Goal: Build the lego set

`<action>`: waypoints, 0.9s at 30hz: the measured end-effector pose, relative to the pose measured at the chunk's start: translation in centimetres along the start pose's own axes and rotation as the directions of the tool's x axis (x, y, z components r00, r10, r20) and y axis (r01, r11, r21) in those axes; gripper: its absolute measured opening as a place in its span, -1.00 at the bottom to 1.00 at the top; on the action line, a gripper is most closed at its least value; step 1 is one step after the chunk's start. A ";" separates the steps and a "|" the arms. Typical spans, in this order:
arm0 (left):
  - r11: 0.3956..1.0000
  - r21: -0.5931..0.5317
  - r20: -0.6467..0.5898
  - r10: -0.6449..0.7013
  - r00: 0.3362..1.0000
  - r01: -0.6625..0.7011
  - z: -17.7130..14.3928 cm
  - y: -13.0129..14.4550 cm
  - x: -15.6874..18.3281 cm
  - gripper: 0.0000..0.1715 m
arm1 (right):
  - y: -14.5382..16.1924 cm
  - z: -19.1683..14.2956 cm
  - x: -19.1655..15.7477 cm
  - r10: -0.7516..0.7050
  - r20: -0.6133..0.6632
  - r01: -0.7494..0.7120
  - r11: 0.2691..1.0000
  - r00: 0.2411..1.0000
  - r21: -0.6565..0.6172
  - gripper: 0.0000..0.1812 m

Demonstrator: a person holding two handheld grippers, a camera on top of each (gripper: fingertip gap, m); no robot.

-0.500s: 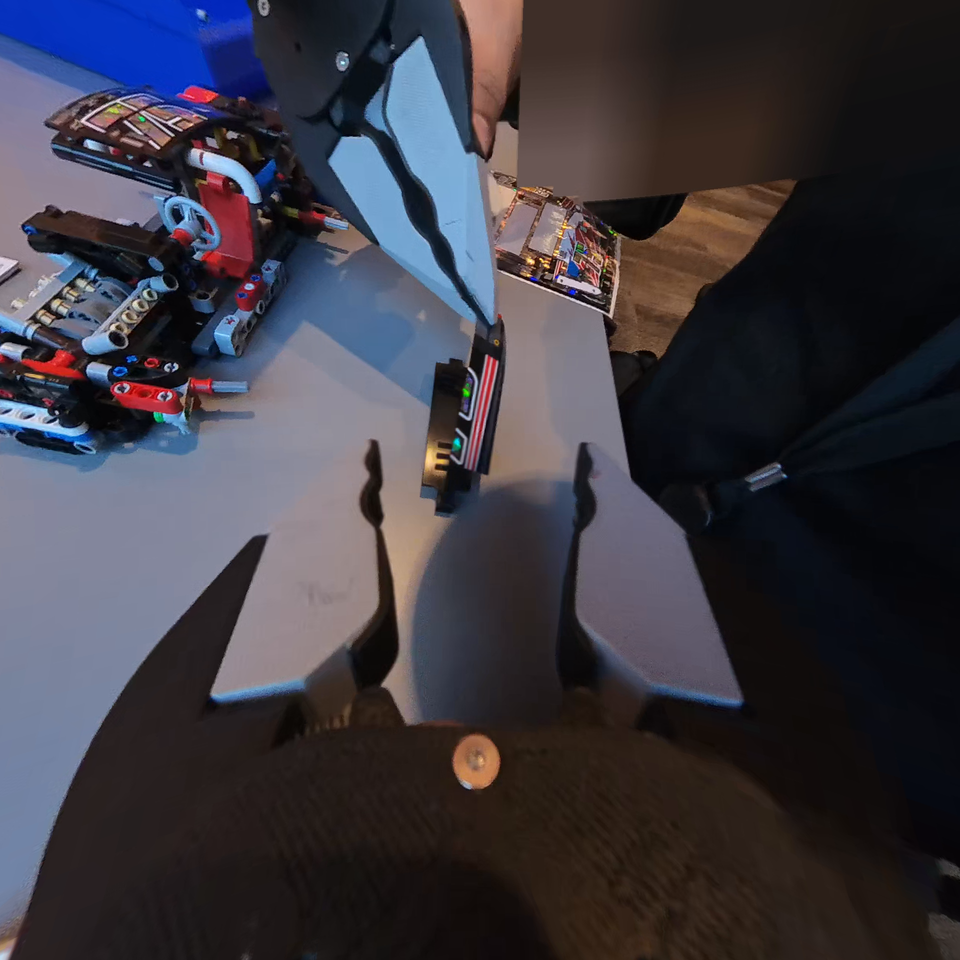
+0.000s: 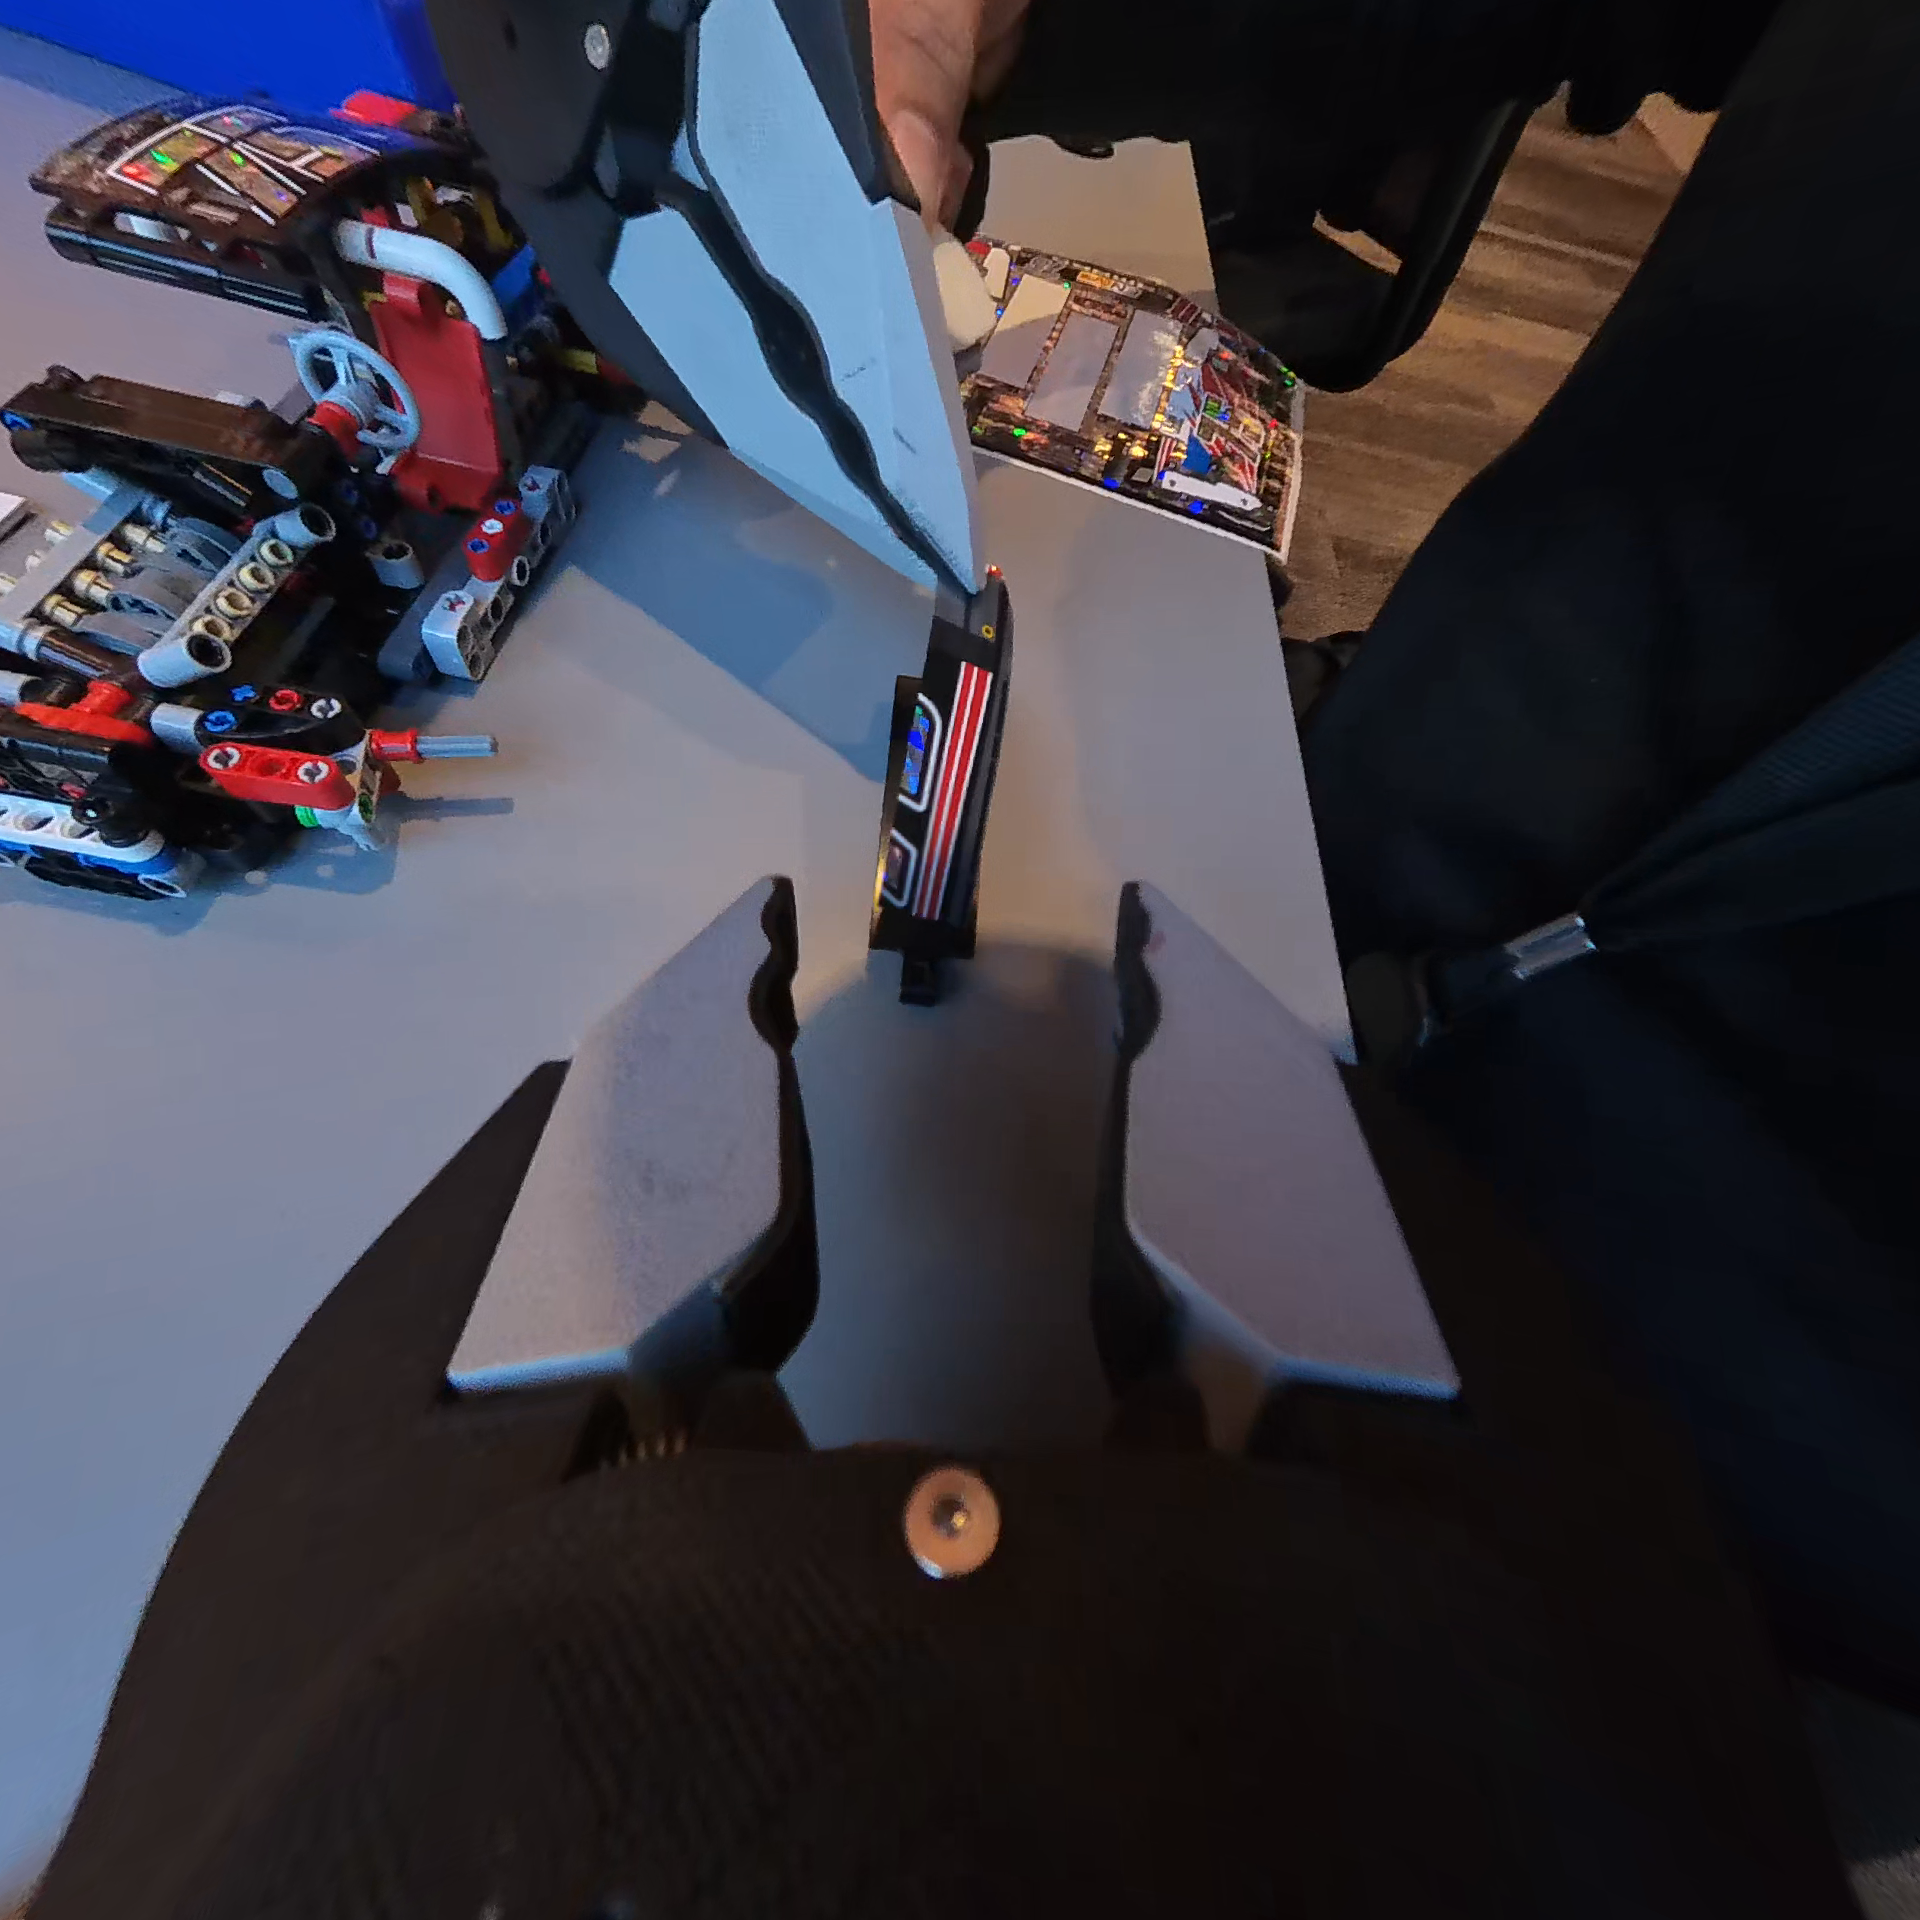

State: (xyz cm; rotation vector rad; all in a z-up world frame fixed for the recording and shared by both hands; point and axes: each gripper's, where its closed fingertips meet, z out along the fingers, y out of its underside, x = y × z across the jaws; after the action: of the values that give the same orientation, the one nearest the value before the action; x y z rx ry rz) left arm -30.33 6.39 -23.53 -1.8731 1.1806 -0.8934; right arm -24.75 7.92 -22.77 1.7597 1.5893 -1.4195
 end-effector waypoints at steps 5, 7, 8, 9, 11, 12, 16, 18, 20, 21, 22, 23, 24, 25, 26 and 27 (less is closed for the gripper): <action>1.000 -0.022 -0.016 -0.002 1.000 0.001 0.1 0.3 0.0 -0.31 | 0.2 -0.1 0.1 0.015 0.010 -0.015 1.000 1.000 0.000 -1.00; 0.999 -0.037 -0.016 0.001 1.000 -0.002 0.2 0.4 -0.1 -0.31 | 0.2 -0.1 0.1 0.016 0.015 -0.016 1.000 1.000 -0.005 -1.00; 0.999 -0.044 -0.018 0.003 1.000 -0.004 0.2 0.5 -0.1 -0.32 | 0.2 -0.1 0.1 0.018 0.020 -0.018 1.000 1.000 -0.008 -1.00; 0.999 -0.048 -0.017 0.006 1.000 -0.007 0.3 0.6 -0.2 -0.32 | 0.2 -0.1 0.1 0.020 0.022 -0.020 1.000 1.000 -0.008 -1.00; 0.999 -0.052 -0.018 0.012 1.000 -0.013 0.3 0.6 -0.1 -0.34 | 0.1 0.0 0.2 0.025 0.030 -0.024 1.000 0.999 -0.008 -1.00; 0.998 -0.052 -0.014 0.017 1.000 -0.018 0.3 0.6 -0.1 -0.35 | 0.1 0.0 0.2 0.027 0.033 -0.027 1.000 0.999 -0.008 -1.00; 0.999 -0.041 -0.008 0.029 1.000 -0.030 0.1 0.5 0.2 -0.37 | 0.0 0.1 0.2 0.033 0.051 -0.033 0.999 0.998 -0.007 -1.00; 0.999 -0.044 -0.017 0.027 0.999 -0.027 0.1 0.7 0.5 -0.37 | 0.0 0.2 0.1 0.034 0.057 -0.033 0.999 0.998 -0.008 -1.00; 0.998 -0.048 -0.019 0.030 0.999 -0.031 0.1 0.8 0.6 -0.36 | 0.1 0.2 0.2 0.038 0.060 -0.037 0.999 0.997 -0.010 -1.00; 0.998 -0.050 -0.019 0.032 0.999 -0.033 0.1 0.8 0.7 -0.36 | 0.1 0.2 0.3 0.041 0.062 -0.040 0.999 0.997 -0.010 -1.00; 0.998 -0.055 -0.018 0.033 0.999 -0.034 0.1 0.9 0.8 -0.36 | 0.1 0.2 0.4 0.044 0.062 -0.043 0.999 0.997 -0.009 -1.00; 0.998 -0.060 -0.019 0.034 0.999 -0.035 0.1 1.0 0.8 -0.36 | 0.1 0.2 0.5 0.046 0.063 -0.046 0.999 0.997 -0.008 -1.00; 0.997 -0.064 -0.021 0.035 0.999 -0.036 0.2 1.1 0.9 -0.36 | 0.2 0.2 0.5 0.049 0.066 -0.048 0.999 0.997 -0.007 -1.00; 0.997 -0.067 -0.023 0.037 0.999 -0.039 0.2 1.1 1.0 -0.36 | 0.2 0.2 0.6 0.051 0.067 -0.051 0.999 0.996 -0.007 -1.00; 0.997 -0.069 -0.026 0.041 0.999 -0.043 0.2 1.2 1.2 -0.36 | 0.3 0.2 0.6 0.054 0.068 -0.053 0.999 0.996 -0.007 -1.00; 0.996 -0.071 -0.028 0.044 0.999 -0.046 0.2 1.2 1.3 -0.36 | 0.3 0.2 0.7 0.057 0.070 -0.056 0.998 0.996 -0.007 -1.00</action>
State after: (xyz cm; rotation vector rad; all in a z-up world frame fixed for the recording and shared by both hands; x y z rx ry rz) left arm -30.22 4.88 -24.45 -1.8890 1.2813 -0.8636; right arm -24.68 7.98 -23.52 1.7192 1.4943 -1.4338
